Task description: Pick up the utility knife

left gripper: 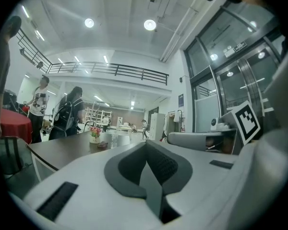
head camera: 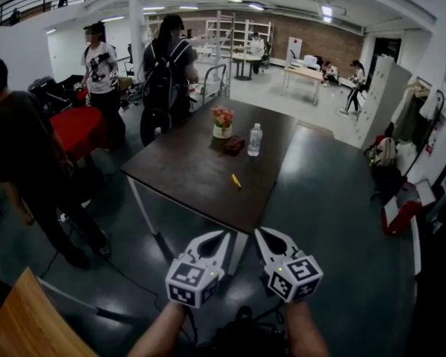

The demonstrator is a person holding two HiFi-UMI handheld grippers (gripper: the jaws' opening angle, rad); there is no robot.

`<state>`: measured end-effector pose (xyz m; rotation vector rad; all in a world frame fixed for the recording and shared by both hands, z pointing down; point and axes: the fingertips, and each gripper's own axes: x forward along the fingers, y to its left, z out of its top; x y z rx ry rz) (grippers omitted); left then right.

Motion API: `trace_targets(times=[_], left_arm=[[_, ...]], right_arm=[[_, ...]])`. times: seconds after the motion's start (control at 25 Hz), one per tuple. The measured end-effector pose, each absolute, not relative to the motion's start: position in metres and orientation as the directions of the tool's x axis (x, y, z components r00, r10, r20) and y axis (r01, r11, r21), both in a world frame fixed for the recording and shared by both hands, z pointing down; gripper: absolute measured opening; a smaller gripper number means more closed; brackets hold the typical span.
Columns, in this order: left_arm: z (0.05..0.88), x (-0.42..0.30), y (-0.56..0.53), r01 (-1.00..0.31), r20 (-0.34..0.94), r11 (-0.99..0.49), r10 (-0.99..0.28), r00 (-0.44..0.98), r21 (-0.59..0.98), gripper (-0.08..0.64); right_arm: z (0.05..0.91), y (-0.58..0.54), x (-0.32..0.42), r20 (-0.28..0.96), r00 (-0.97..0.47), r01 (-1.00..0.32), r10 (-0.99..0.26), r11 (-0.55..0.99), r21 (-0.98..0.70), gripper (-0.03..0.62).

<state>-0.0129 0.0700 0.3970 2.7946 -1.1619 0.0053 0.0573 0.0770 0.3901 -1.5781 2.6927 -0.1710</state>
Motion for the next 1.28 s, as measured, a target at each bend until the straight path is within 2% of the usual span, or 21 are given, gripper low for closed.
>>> trace_targets(times=[0.44,0.84,1.28], left_arm=[[0.419,0.027,-0.018,-0.718,0.097,-0.687,-0.711,0.696,0.114,0.006],[0.426,0.055,-0.097,-0.775,0.148,-0.621,-0.761,0.632,0.116,0.006],[0.438,0.053,-0.161,-0.811,0.205,-0.574,-0.785,0.585,0.114,0.006]], right_arm=[[0.410,-0.014,0.098,0.046,-0.506,-0.855,-0.862,0.494,-0.157,0.011],[0.423,-0.096,0.129,0.080,-0.568,-0.814,-0.819,0.544,-0.202,0.011],[0.429,-0.159,0.137,0.113,-0.574,-0.811,-0.811,0.545,-0.213,0.011]])
